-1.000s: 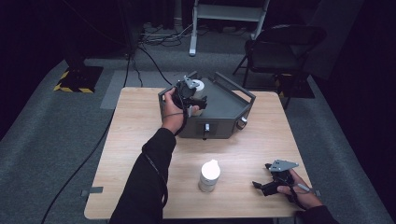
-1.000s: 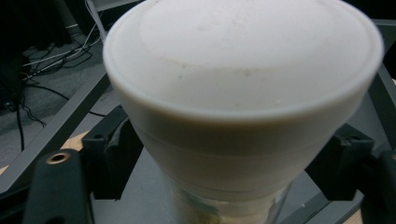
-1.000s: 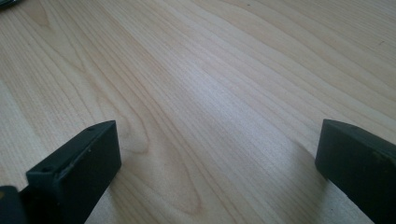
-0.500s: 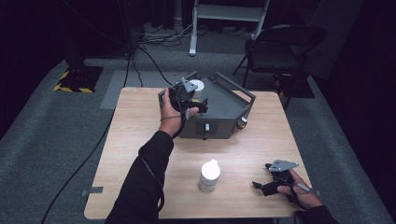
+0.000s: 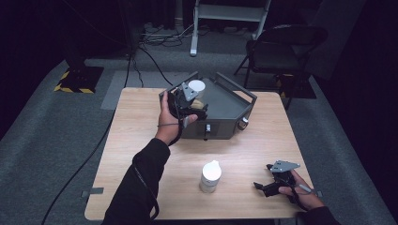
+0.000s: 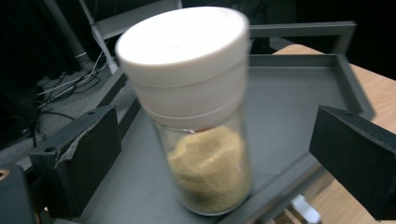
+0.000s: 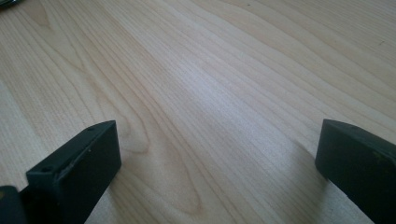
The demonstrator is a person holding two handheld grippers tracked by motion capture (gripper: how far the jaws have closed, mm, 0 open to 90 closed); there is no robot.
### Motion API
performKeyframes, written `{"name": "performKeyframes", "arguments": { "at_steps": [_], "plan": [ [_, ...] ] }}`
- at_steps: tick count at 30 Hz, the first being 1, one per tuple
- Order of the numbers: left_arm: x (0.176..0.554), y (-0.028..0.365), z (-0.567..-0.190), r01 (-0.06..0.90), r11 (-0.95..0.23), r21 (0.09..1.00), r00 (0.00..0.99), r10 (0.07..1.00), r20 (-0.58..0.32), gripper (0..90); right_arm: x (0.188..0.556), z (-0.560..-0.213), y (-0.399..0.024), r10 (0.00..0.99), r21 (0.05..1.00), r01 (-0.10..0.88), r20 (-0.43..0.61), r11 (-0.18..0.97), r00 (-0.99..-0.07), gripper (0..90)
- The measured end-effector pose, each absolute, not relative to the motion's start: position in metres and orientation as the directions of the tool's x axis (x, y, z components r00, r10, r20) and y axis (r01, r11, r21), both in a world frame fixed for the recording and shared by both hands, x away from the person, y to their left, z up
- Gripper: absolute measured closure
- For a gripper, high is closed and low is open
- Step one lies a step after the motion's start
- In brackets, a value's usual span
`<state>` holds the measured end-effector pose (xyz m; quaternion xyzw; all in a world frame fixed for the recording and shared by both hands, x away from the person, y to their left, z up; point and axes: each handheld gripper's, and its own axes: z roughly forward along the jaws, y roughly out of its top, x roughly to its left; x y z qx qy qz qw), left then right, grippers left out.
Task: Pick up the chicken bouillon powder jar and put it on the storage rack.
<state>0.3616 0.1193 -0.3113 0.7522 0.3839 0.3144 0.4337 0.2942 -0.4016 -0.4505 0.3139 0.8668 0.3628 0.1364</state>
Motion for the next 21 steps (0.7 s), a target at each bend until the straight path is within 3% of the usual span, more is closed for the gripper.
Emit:
{"name": "performKeyframes", "arguments": {
  "at_steps": [21],
  "plan": [
    [0.318, 0.115, -0.339, 0.233, -0.474, 0.849, 0.52, 0.799, 0.303, 0.8, 0.294, -0.451, -0.402, 0.643, 0.715, 0.445, -0.008, 0.54, -0.766, 0.0]
  ]
}}
